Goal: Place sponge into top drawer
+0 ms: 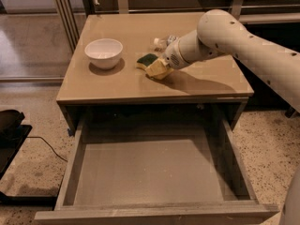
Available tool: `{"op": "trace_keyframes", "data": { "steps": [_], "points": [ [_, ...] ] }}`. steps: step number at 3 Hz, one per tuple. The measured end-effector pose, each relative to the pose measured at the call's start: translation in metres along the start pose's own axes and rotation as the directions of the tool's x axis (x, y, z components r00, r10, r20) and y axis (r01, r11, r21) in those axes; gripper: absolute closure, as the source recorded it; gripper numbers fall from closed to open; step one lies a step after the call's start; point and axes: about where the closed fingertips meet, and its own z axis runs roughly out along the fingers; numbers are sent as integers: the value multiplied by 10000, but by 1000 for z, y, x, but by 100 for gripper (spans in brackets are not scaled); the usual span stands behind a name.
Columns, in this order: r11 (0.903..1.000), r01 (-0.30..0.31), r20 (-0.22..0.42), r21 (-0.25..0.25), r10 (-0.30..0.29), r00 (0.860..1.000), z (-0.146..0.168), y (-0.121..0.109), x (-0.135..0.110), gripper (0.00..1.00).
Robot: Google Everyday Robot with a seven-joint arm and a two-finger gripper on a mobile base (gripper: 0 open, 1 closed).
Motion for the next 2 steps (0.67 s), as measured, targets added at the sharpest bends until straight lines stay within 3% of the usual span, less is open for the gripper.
{"op": "trace_keyframes", "data": {
  "steps": [1,2],
  "points": [
    [10000,1,0,-1,-1,10000,0,0,0,100],
    [9997,220,78,-115,-219,9997,-5,7,-6,100]
  ]
}}
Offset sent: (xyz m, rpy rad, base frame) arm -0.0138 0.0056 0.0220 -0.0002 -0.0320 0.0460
